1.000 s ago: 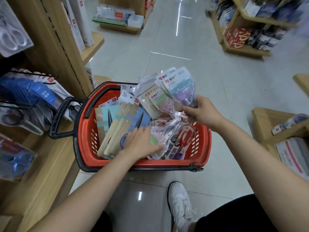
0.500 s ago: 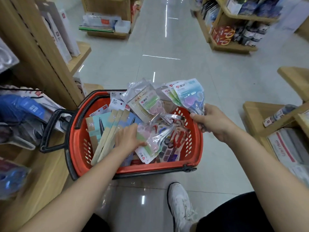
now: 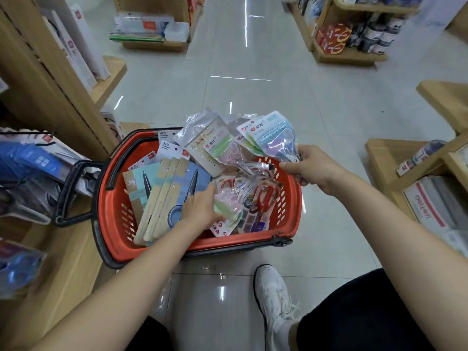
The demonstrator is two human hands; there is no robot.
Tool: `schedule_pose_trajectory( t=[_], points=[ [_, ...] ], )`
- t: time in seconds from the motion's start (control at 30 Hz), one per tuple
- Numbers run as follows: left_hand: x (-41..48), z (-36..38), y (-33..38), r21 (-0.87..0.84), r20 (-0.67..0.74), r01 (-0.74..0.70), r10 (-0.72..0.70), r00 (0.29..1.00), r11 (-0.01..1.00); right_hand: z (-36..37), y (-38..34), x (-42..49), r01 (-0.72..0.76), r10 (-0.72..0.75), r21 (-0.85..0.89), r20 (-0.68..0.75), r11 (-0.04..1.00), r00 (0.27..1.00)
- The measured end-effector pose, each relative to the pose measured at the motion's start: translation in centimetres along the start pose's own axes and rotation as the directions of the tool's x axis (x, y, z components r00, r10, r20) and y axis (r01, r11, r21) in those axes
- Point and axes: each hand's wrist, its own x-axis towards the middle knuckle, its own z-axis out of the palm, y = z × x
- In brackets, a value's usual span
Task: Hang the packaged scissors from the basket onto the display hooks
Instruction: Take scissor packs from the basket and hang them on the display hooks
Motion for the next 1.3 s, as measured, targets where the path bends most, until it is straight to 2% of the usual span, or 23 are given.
schedule_pose_trajectory(
  t=[0.1,0.17,0.3,0.43,0.5,0.57,0.8,0.87,0.93,1.03,1.07,1.17,1.23,1.3],
  points=[
    [0.4,-1.3,-0.9,-0.236,-0.014,0.019,-0.023,1.0,0.972,0.1,0.4,0.3,0.006,-0.006,-0.019,0.017,1.0,1.0],
    [1.1,-2.6,-1.7,-0.396,0.013,0.021,-0.017,1.0,0.918,0.3,0.7,0.6,0.006,-0.006,-0.018,0.011,1.0,1.0],
    [2.0,-5.0,-3.1,-0.656,-0.044,-0.021,-0.011,0.999,0.755,0.8,1.1,1.3,0.004,-0.004,-0.007,-0.011,1.0,1.0],
    [2.2,-6.1,-3.8,-0.882,-0.015,0.023,-0.077,0.997,0.47,1.3,0.8,1.7,0.014,-0.013,0.054,-0.012,0.998,1.0],
    [2.0,-6.4,-3.7,-0.942,-0.007,0.018,-0.074,0.997,0.335,1.6,0.7,1.9,0.043,-0.042,0.066,-0.005,0.997,0.999],
    [1.8,-6.7,-3.3,-0.971,0.009,0.021,-0.049,0.999,0.239,2.0,0.6,2.1,0.093,-0.094,0.074,0.023,0.993,0.995],
    [1.3,-8.1,-1.8,-0.993,0.121,0.119,0.105,0.987,0.027,4.0,0.1,1.9,0.195,-0.215,0.11,0.225,0.975,0.95],
    [1.2,-8.4,-1.3,-0.99,0.136,0.14,0.141,0.981,-0.019,4.3,0.2,1.9,0.197,-0.221,0.113,0.278,0.974,0.935],
    [1.3,-8.8,-0.9,-0.984,0.148,0.161,0.161,0.976,-0.07,4.2,0.2,1.9,0.185,-0.235,0.185,0.307,0.965,0.922],
    [2.0,-9.0,-0.4,-0.973,0.166,0.184,0.133,0.977,-0.14,4.1,0.0,2.0,0.082,-0.209,0.347,0.349,0.934,0.914],
    [2.3,-9.0,-0.1,-0.971,0.167,0.184,0.118,0.979,-0.154,4.0,0.0,2.1,0.062,-0.191,0.353,0.345,0.934,0.919],
    [3.1,-9.4,0.9,-0.971,0.132,0.154,0.124,0.983,-0.185,3.2,0.0,2.6,0.107,-0.191,0.324,0.24,0.94,0.952],
    [3.7,-9.4,1.3,-0.976,0.115,0.124,0.056,0.992,-0.178,2.4,-0.1,2.7,0.102,-0.158,0.37,0.124,0.923,0.98],
    [4.9,-8.5,1.0,-0.996,0.08,0.076,-0.126,0.989,-0.038,1.5,-0.2,2.7,0.105,-0.098,0.396,-0.037,0.912,0.994]
  ],
)
